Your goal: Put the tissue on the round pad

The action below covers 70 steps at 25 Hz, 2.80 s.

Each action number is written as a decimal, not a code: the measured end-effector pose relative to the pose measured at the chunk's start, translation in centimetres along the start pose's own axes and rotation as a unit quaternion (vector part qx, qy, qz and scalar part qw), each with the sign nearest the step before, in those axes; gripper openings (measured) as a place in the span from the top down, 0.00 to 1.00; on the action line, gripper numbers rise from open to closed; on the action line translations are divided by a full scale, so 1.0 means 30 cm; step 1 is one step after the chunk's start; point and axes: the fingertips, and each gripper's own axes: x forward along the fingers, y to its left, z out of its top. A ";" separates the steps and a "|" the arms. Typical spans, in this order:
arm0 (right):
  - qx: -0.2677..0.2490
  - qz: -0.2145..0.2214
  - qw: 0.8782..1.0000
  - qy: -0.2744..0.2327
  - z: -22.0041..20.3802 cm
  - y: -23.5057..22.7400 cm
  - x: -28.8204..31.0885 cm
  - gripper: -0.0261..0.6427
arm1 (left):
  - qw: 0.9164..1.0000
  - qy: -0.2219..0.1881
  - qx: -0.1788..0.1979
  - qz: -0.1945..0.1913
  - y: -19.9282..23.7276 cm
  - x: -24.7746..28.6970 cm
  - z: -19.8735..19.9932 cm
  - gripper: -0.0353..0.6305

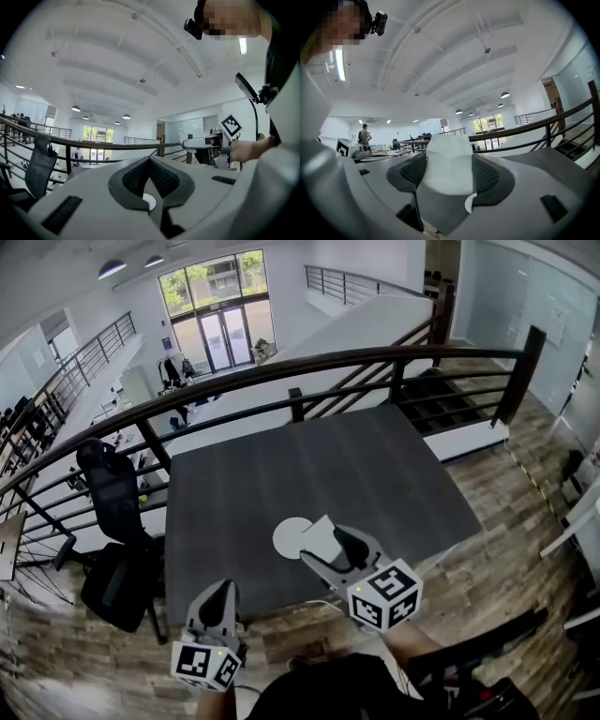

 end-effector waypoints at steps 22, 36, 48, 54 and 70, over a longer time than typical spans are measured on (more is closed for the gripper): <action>0.005 0.010 0.999 0.044 -0.031 -0.193 0.301 0.50 | 0.999 0.000 -0.018 0.028 0.163 0.176 0.010 0.96; 0.028 0.033 0.985 0.167 -0.440 -0.379 0.532 0.50 | 0.995 0.019 -0.039 0.085 0.214 0.248 -0.009 0.96; 0.004 0.016 0.955 0.295 -0.827 -0.492 0.657 0.50 | 0.991 0.047 -0.035 0.120 0.260 0.253 -0.042 0.96; 0.002 0.021 0.945 0.326 -0.910 -0.513 0.681 0.50 | 0.991 0.049 -0.026 0.122 0.239 0.280 -0.023 0.96; 0.023 0.048 0.922 0.384 -1.009 -0.544 0.711 0.50 | 0.987 0.068 -0.029 0.142 0.234 0.325 -0.036 0.96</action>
